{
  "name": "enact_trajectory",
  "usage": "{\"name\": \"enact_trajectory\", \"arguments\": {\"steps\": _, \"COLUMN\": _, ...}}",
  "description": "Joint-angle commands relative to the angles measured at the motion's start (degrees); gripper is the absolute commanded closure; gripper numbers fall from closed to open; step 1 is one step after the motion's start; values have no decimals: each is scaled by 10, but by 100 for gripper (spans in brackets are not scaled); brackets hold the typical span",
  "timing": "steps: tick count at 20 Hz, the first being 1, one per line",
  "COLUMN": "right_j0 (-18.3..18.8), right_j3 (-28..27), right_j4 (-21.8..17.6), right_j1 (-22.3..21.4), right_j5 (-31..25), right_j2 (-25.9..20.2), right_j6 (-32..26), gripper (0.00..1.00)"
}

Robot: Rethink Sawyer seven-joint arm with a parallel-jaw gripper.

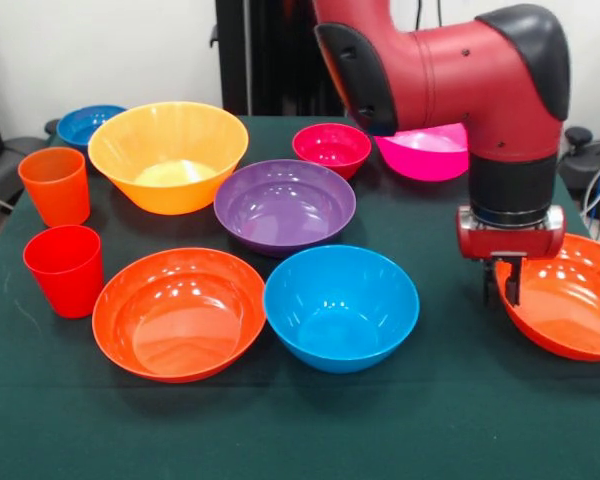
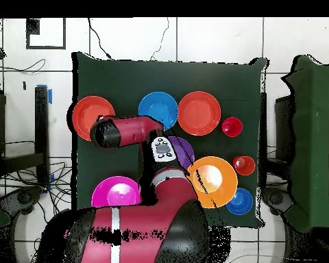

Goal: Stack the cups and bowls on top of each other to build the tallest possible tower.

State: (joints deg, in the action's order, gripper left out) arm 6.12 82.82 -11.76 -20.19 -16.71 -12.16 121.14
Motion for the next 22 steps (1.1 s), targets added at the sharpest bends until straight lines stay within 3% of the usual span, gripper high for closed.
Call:
{"name": "enact_trajectory", "arguments": {"steps": 1, "right_j0": -19, "right_j3": -22, "right_j4": -29, "right_j1": 55, "right_j5": 17, "right_j2": 13, "right_j6": 26, "gripper": 100}}
{"name": "enact_trajectory", "arguments": {"steps": 8, "right_j0": -35, "right_j3": -31, "right_j4": -11, "right_j1": 32, "right_j5": -9, "right_j2": 30, "right_j6": 37, "gripper": 100}}
{"name": "enact_trajectory", "arguments": {"steps": 12, "right_j0": -35, "right_j3": -16, "right_j4": 1, "right_j1": -2, "right_j5": -37, "right_j2": 35, "right_j6": 41, "gripper": 100}}
{"name": "enact_trajectory", "arguments": {"steps": 17, "right_j0": 8, "right_j3": 19, "right_j4": 10, "right_j1": -67, "right_j5": -92, "right_j2": 6, "right_j6": -3, "gripper": 100}}
{"name": "enact_trajectory", "arguments": {"steps": 22, "right_j0": 66, "right_j3": 46, "right_j4": 13, "right_j1": -102, "right_j5": -122, "right_j2": -43, "right_j6": -49, "gripper": 100}}
